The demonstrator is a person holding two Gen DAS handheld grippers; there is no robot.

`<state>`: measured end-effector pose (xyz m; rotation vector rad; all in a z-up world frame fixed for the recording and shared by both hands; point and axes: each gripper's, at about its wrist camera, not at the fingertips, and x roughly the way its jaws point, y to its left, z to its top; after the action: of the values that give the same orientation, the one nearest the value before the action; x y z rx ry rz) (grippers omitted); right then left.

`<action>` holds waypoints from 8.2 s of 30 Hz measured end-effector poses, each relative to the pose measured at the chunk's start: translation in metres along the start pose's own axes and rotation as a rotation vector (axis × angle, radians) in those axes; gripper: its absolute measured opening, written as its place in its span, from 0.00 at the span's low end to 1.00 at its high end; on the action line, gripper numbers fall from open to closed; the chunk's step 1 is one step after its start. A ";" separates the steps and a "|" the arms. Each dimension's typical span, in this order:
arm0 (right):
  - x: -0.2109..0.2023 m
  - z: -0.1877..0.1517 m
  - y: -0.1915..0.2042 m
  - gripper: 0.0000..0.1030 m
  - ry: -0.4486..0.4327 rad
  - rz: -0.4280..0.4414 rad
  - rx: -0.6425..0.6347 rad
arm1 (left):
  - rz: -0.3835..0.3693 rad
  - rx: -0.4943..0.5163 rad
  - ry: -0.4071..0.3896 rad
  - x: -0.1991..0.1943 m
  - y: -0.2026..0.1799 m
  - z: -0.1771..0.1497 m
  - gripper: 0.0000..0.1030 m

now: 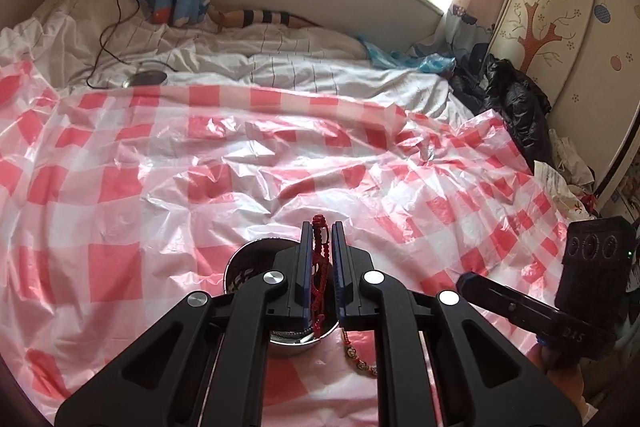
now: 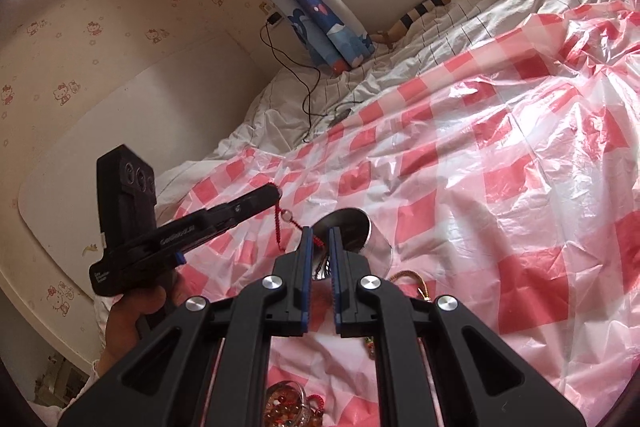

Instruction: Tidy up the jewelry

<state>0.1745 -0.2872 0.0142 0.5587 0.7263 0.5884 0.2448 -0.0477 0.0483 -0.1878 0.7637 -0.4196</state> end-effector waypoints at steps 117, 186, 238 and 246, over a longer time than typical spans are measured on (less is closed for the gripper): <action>0.031 -0.122 0.072 0.42 0.240 -0.314 -0.402 | 0.214 -0.037 0.046 -0.081 0.035 -0.102 0.66; 0.022 -0.095 -0.008 0.08 0.218 -0.327 0.015 | -0.054 -0.093 0.198 -0.058 0.038 -0.123 0.03; 0.012 -0.095 -0.016 0.07 0.090 -0.337 0.004 | -0.025 -0.045 0.133 -0.057 0.013 -0.107 0.01; 0.015 -0.095 -0.009 0.28 0.103 -0.337 -0.026 | 0.028 -0.076 0.183 -0.056 0.035 -0.113 0.01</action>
<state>0.1158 -0.2590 -0.0570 0.3726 0.8870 0.3139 0.1399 0.0064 -0.0082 -0.2114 0.9620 -0.3855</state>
